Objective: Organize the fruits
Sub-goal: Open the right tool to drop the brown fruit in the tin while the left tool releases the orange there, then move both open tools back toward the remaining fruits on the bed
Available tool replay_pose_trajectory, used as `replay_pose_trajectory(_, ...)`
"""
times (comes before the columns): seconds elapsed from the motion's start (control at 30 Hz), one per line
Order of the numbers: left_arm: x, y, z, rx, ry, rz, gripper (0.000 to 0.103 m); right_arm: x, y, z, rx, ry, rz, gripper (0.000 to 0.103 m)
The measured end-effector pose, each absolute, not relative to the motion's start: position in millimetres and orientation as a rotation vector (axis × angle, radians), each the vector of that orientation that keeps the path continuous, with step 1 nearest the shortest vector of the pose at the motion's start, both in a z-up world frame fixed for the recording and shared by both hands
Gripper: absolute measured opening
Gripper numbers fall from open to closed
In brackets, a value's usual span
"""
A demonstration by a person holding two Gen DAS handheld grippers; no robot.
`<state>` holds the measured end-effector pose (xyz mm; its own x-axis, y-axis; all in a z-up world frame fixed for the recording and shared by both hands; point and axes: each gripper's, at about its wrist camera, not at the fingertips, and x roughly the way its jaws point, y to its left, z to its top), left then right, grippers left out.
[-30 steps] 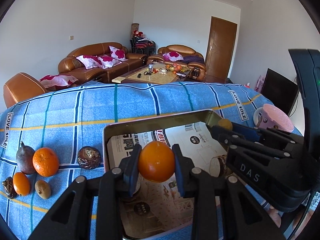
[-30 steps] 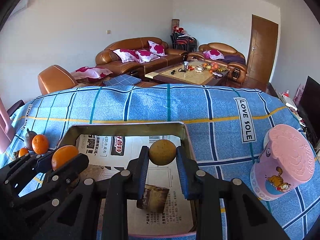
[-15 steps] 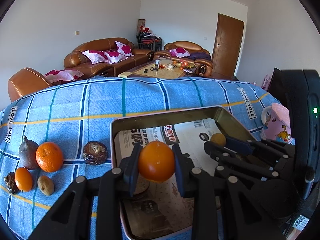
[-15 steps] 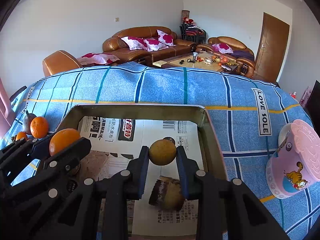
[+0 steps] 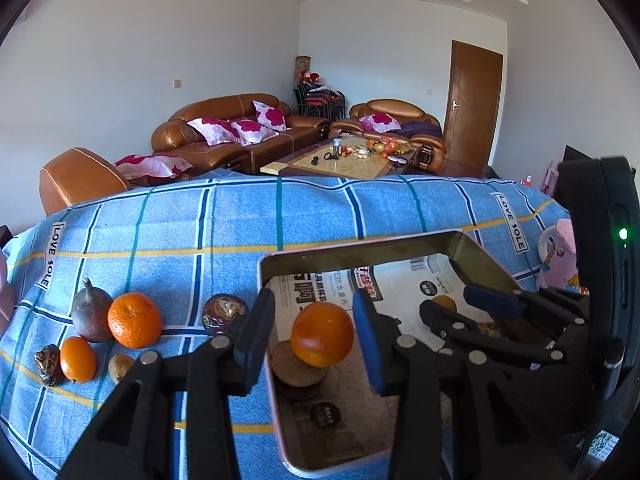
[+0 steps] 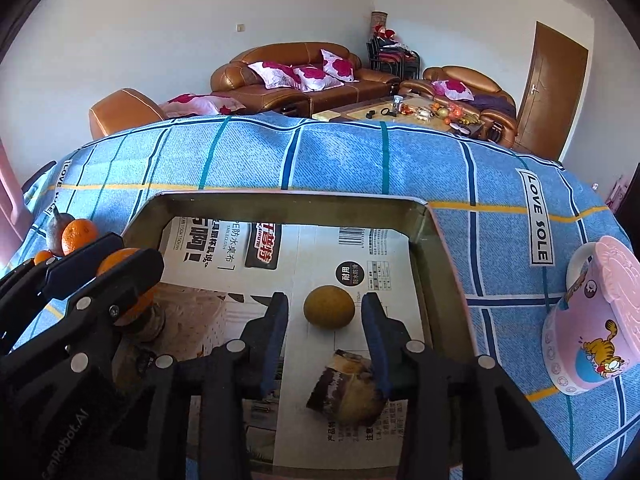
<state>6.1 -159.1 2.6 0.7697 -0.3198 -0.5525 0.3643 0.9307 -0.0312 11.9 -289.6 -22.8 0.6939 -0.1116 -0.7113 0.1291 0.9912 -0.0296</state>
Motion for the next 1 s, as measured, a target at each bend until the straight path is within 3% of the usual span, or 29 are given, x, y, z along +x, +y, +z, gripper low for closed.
replay_pose_trajectory(0.17,10,-141,8,-0.006,0.574,-0.345,0.075,3,-298,-15,0.069,0.742,-0.147,0.059)
replay_pose_trajectory(0.3,6,-129,16,-0.053,0.536,-0.323,0.101,-5,-304,-7,0.142,0.671,-0.115,0.064)
replay_pose_trajectory(0.47,-1,-112,23,-0.073,0.504,-0.326,0.103,-16,-303,1,0.194,0.585,-0.059,0.079)
replay_pose_trajectory(0.7,-7,-82,26,-0.067,0.473,-0.32,0.103,-24,-305,4,0.387,0.53,0.106,0.08)
replay_pose_trajectory(0.8,-10,-66,25,-0.044,0.455,-0.306,0.103,-46,-300,18,0.413,0.392,0.125,0.08)
replay_pose_trajectory(0.9,-10,-47,25,-0.021,0.439,-0.289,0.103,-74,-278,38,0.311,0.228,0.079,0.102)
replay_pose_trajectory(1.0,-8,-27,26,0.022,0.413,-0.261,0.103,-86,-256,39,0.281,0.157,0.011,0.102)
